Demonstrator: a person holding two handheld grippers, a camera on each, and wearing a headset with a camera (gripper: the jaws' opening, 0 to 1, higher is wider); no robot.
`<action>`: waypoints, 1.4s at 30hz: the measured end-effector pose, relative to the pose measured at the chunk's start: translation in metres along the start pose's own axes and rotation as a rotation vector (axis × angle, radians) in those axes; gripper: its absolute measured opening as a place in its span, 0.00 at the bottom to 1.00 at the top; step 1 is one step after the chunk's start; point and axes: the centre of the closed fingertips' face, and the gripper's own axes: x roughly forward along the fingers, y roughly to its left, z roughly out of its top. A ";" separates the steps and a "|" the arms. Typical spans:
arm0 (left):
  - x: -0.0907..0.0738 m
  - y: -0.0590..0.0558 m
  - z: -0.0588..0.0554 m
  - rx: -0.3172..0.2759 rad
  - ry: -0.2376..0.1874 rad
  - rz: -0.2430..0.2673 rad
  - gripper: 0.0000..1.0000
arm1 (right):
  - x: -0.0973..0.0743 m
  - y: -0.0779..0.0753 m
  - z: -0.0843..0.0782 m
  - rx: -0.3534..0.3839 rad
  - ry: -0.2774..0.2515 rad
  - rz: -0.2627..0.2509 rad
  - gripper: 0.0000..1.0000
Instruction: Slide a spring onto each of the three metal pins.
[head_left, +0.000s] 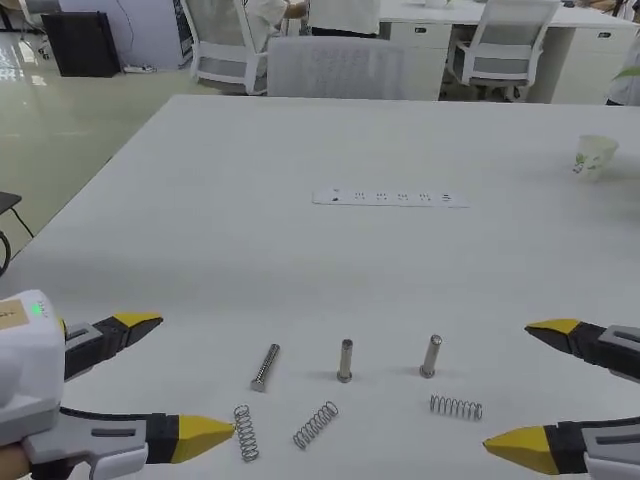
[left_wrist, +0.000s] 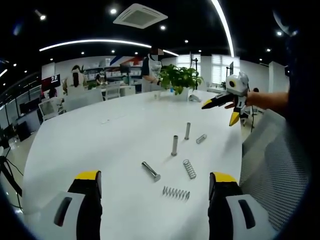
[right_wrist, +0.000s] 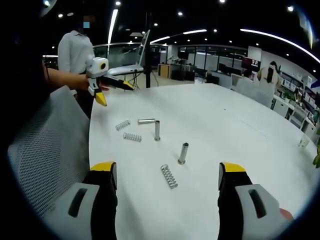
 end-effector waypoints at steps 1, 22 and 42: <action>0.000 0.000 0.000 0.000 0.001 0.000 0.85 | 0.000 0.000 0.000 0.000 0.000 0.000 0.84; 0.000 0.004 -0.001 -0.003 0.003 0.006 0.83 | 0.000 0.002 0.001 -0.004 0.011 0.001 0.84; 0.003 0.005 0.000 -0.003 0.010 0.001 0.82 | 0.001 0.002 0.001 -0.005 0.016 0.002 0.83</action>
